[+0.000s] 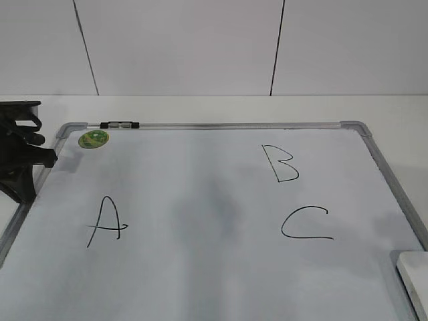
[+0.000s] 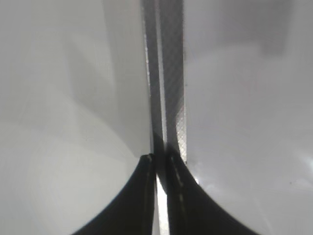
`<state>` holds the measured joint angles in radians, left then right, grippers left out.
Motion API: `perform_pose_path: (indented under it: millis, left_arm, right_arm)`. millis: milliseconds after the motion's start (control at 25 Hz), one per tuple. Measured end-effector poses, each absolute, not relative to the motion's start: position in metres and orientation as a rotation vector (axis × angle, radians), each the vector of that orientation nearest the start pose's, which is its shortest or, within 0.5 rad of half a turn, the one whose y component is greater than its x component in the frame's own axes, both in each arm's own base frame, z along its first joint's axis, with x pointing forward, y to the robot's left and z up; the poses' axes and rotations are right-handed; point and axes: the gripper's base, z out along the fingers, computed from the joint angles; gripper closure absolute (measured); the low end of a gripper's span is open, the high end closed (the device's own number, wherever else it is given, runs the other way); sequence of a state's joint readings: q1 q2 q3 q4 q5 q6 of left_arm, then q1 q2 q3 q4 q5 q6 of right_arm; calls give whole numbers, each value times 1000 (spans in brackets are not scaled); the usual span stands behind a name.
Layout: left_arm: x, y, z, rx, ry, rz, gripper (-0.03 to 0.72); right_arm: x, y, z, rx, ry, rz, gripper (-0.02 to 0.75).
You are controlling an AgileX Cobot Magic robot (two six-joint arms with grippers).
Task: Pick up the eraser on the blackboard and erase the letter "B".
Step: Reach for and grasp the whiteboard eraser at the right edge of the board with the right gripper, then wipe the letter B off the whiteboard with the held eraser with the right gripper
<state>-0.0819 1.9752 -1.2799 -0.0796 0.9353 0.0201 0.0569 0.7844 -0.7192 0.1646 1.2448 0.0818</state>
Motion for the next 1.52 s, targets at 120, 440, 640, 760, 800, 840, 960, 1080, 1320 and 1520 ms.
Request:
perform_pose_path:
  millis: [120,440,640,760,800,840,960,1080,1320,1520]
  left_arm:
    - [366,-36,151,87,3113,-102,667]
    - [366,-36,151,84,3113,-102,668]
    - [366,-36,151,84,3113,-102,668]
    - [366,-36,151,84,3113,-102,668]
    - [366,-36,151,84,3113,-102,668]
    - [366,-36,151,84,3113,-102,668]
    - [366,-36,151,84,3113,-102,668]
    - [366,-36,151,84,3113,-102,668]
    - [366,-36,152,84,3112,-102,668]
    - [366,-36,152,84,3112,-102,668]
  right_arm:
    - [109,18,292,65,2801,228,169]
    - [123,17,282,100,2886,193,101]
    - [143,18,271,116,2906,189,87]
    - [156,18,261,126,2946,183,87]
    - [160,19,257,129,2960,181,87]
    - [165,19,252,134,2979,179,87]
    - [176,19,241,143,3016,173,87]
    - [186,20,228,135,3075,165,87]
    - [200,20,208,116,3125,158,87]
    - [209,22,195,103,3153,173,87]
